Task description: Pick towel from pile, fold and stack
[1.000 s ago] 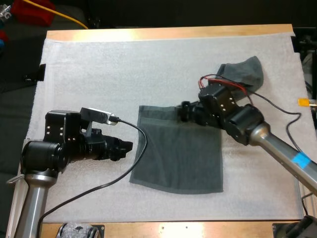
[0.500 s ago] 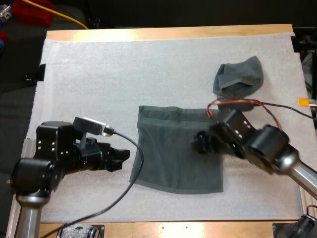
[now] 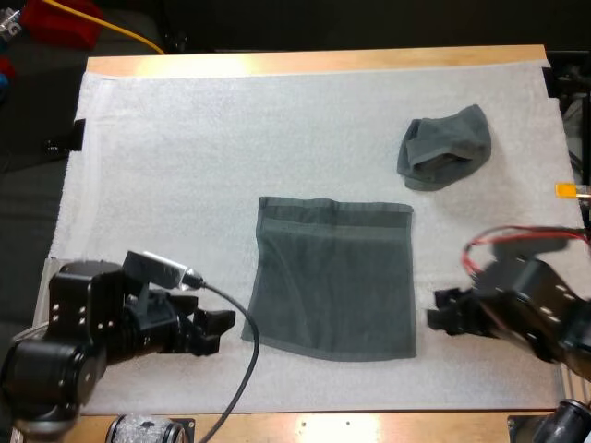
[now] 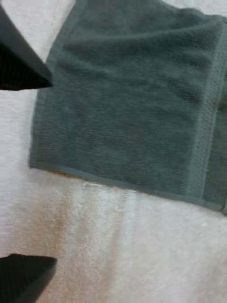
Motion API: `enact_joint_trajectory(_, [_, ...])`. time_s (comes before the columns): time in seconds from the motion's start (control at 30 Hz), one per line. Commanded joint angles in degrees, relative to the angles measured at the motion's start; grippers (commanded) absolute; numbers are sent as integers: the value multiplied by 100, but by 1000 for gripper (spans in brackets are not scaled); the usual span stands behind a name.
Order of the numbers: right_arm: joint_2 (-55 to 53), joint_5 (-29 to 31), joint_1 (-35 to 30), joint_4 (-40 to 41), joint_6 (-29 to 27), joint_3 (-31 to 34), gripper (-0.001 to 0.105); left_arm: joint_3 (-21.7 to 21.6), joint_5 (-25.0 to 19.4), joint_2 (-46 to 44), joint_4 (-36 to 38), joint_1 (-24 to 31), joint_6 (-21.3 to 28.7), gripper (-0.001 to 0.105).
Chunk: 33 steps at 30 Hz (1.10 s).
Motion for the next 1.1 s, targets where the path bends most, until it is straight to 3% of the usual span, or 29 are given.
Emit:
enact_joint_trajectory(0.0, [-141,70,11,136,96,-49,69,-19,0,-81,96,-31,-5,63])
enact_joint_trajectory(0.3, [-660,-76,11,534,141,-15,69,272,0,-268,330,-31,-5,63])
enact_joint_trajectory(0.47, [-774,-68,11,385,141,522,69,465,0,-268,330,-31,-5,63])
enact_joint_trajectory(0.83, [-823,-86,-4,-922,123,2138,69,465,6,-268,330,-31,-5,63])
enact_joint_trajectory(1.07, [-823,-799,-4,-1982,168,2967,69,465,31,-268,330,-31,-5,63])
